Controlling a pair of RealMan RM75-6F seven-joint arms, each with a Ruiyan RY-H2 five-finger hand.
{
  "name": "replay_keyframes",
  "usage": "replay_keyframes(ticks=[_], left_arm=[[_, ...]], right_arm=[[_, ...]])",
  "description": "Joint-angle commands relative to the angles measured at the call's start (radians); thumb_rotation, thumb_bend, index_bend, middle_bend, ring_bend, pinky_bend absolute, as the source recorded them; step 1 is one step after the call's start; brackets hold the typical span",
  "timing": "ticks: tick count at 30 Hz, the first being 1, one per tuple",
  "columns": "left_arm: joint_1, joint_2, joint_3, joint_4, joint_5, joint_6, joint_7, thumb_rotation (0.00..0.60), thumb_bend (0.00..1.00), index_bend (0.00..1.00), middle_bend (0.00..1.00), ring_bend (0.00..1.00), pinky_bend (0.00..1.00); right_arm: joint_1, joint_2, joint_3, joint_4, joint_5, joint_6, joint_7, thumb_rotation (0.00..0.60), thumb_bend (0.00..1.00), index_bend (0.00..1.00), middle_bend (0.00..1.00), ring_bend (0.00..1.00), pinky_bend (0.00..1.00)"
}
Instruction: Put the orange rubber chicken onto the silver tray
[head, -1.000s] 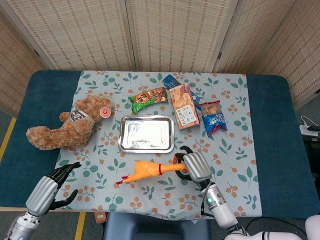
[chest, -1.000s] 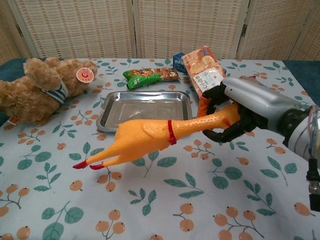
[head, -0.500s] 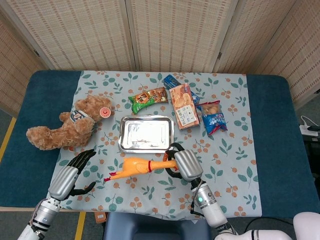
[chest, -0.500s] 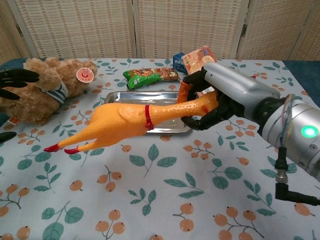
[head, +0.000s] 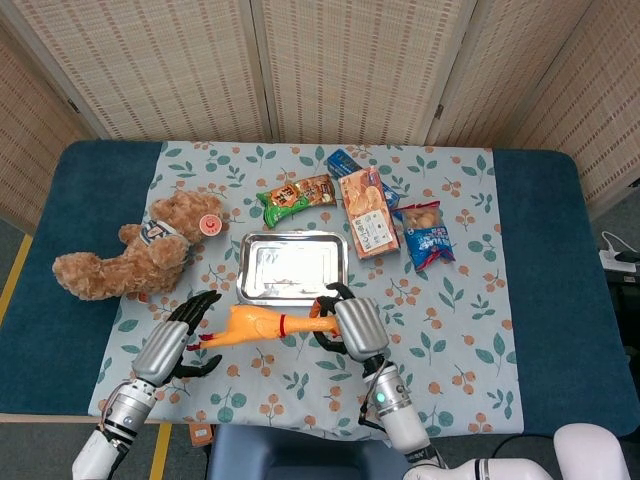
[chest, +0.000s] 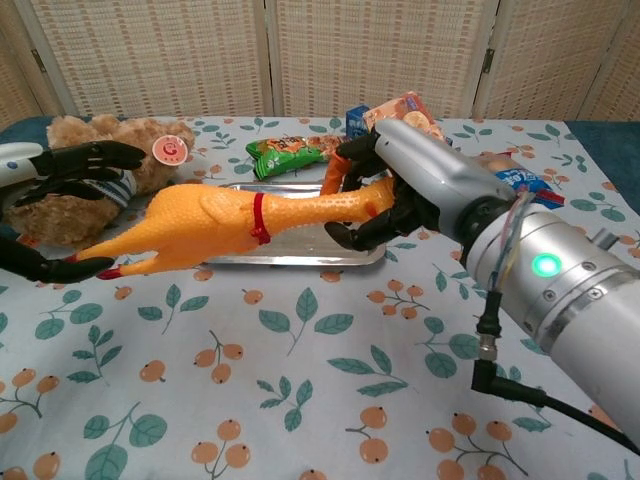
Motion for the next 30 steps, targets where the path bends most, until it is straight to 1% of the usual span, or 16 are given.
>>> replay_keyframes(ticks=[1, 6, 10, 13, 15, 16, 19, 22, 23, 24, 26, 28, 30], left_arm=[[-0.018, -0.027, -0.017, -0.003, -0.045, -0.015, 0.020, 0.600, 0.30, 0.00, 0.00, 0.00, 0.10], [-0.041, -0.070, -0.039, 0.014, -0.125, -0.031, 0.040, 0.600, 0.31, 0.00, 0.00, 0.00, 0.14], [-0.056, -0.088, -0.049, 0.023, -0.170, -0.042, 0.052, 0.600, 0.31, 0.00, 0.00, 0.00, 0.16], [-0.065, -0.104, -0.055, 0.034, -0.187, -0.037, 0.065, 0.600, 0.31, 0.00, 0.00, 0.01, 0.22], [-0.070, -0.116, -0.063, 0.045, -0.196, -0.028, 0.072, 0.600, 0.31, 0.00, 0.04, 0.05, 0.28], [-0.071, -0.121, -0.066, 0.048, -0.199, -0.023, 0.076, 0.600, 0.31, 0.02, 0.08, 0.10, 0.32], [-0.073, -0.138, -0.074, 0.057, -0.206, -0.006, 0.077, 0.600, 0.31, 0.16, 0.23, 0.24, 0.45], [-0.071, -0.159, -0.085, 0.072, -0.208, 0.017, 0.067, 0.600, 0.34, 0.36, 0.40, 0.39, 0.59], [-0.070, -0.164, -0.086, 0.077, -0.211, 0.022, 0.067, 0.600, 0.37, 0.43, 0.47, 0.44, 0.64], [-0.070, -0.169, -0.086, 0.085, -0.214, 0.027, 0.069, 0.600, 0.40, 0.48, 0.52, 0.48, 0.68], [-0.069, -0.172, -0.084, 0.093, -0.223, 0.028, 0.074, 0.600, 0.50, 0.58, 0.63, 0.57, 0.78], [-0.071, -0.169, -0.084, 0.092, -0.242, 0.020, 0.078, 0.600, 0.56, 0.64, 0.68, 0.62, 0.83], [-0.074, -0.167, -0.086, 0.090, -0.253, 0.018, 0.083, 0.600, 0.59, 0.69, 0.73, 0.67, 0.87]], right_arm=[[0.010, -0.020, 0.009, 0.004, 0.012, -0.005, -0.001, 0.600, 0.35, 0.86, 0.57, 0.62, 0.68], [0.023, -0.045, 0.020, 0.007, 0.024, -0.006, -0.019, 0.600, 0.35, 0.86, 0.57, 0.62, 0.68], [0.031, -0.059, 0.033, 0.017, 0.029, -0.004, -0.017, 0.600, 0.35, 0.86, 0.57, 0.63, 0.68], [0.036, -0.065, 0.043, 0.024, 0.037, -0.007, -0.014, 0.600, 0.35, 0.86, 0.57, 0.63, 0.68], [0.040, -0.067, 0.046, 0.028, 0.043, -0.011, -0.017, 0.600, 0.35, 0.86, 0.57, 0.63, 0.68], [0.041, -0.068, 0.046, 0.031, 0.045, -0.011, -0.018, 0.600, 0.35, 0.86, 0.57, 0.63, 0.68], [0.044, -0.070, 0.045, 0.040, 0.053, -0.013, -0.024, 0.600, 0.35, 0.86, 0.57, 0.63, 0.68], [0.047, -0.071, 0.046, 0.046, 0.065, -0.019, -0.026, 0.600, 0.35, 0.86, 0.57, 0.63, 0.68], [0.047, -0.072, 0.047, 0.046, 0.066, -0.020, -0.025, 0.600, 0.35, 0.86, 0.57, 0.63, 0.68], [0.048, -0.072, 0.046, 0.045, 0.063, -0.019, -0.023, 0.600, 0.35, 0.86, 0.57, 0.63, 0.68], [0.048, -0.072, 0.045, 0.041, 0.058, -0.015, -0.020, 0.600, 0.35, 0.86, 0.57, 0.63, 0.68], [0.048, -0.071, 0.045, 0.036, 0.054, -0.010, -0.021, 0.600, 0.35, 0.86, 0.57, 0.63, 0.68], [0.049, -0.069, 0.047, 0.032, 0.054, -0.006, -0.026, 0.600, 0.35, 0.86, 0.57, 0.63, 0.68]])
